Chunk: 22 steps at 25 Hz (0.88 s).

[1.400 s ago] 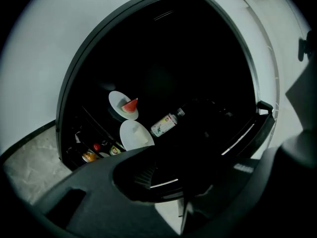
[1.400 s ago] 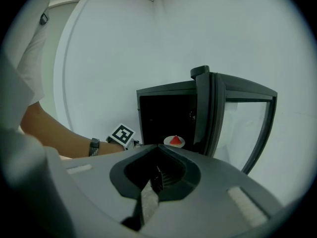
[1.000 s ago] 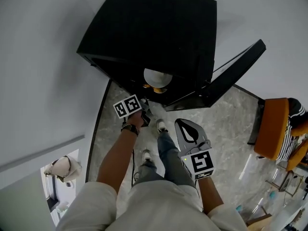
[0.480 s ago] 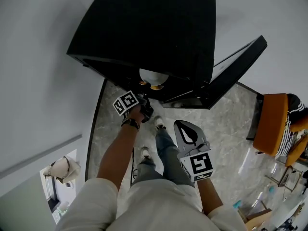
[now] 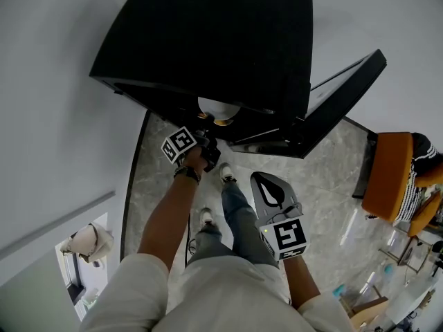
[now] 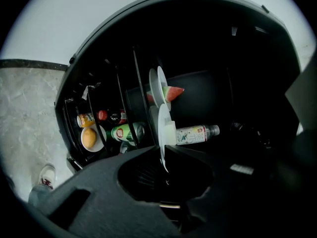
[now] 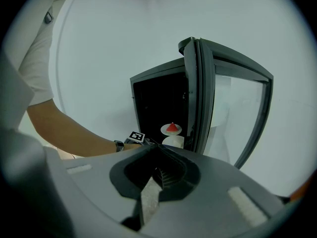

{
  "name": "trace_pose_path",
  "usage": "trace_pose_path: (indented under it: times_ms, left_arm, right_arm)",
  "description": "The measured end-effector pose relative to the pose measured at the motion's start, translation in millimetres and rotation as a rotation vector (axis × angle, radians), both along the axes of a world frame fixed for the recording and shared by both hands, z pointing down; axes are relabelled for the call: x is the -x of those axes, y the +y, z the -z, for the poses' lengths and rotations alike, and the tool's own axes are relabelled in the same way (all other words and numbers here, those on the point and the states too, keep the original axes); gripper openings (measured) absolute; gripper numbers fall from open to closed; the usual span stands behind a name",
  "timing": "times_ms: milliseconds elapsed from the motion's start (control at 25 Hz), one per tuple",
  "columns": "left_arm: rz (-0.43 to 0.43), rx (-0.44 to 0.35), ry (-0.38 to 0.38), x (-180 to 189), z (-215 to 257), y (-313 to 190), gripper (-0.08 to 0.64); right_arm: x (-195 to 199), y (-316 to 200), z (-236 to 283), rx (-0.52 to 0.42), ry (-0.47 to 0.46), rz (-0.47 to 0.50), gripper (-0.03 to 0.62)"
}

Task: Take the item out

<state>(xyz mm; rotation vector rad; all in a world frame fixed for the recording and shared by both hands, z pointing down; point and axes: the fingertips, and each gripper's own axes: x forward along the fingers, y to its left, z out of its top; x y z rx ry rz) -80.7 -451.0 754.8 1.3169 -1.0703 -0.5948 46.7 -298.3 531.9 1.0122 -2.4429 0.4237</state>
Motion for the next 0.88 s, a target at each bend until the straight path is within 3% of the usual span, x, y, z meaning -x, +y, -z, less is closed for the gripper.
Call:
trace_pose_path:
  times_ms: [520, 880]
  left_arm:
    - [0.049, -0.001, 0.070, 4, 2, 15, 0.014]
    - [0.044, -0.013, 0.063, 2, -1, 10, 0.032]
  right_arm:
    - [3, 4, -5, 0.013, 0.005, 0.002, 0.008]
    - [-2, 7, -7, 0.020, 0.015, -0.007, 0.009]
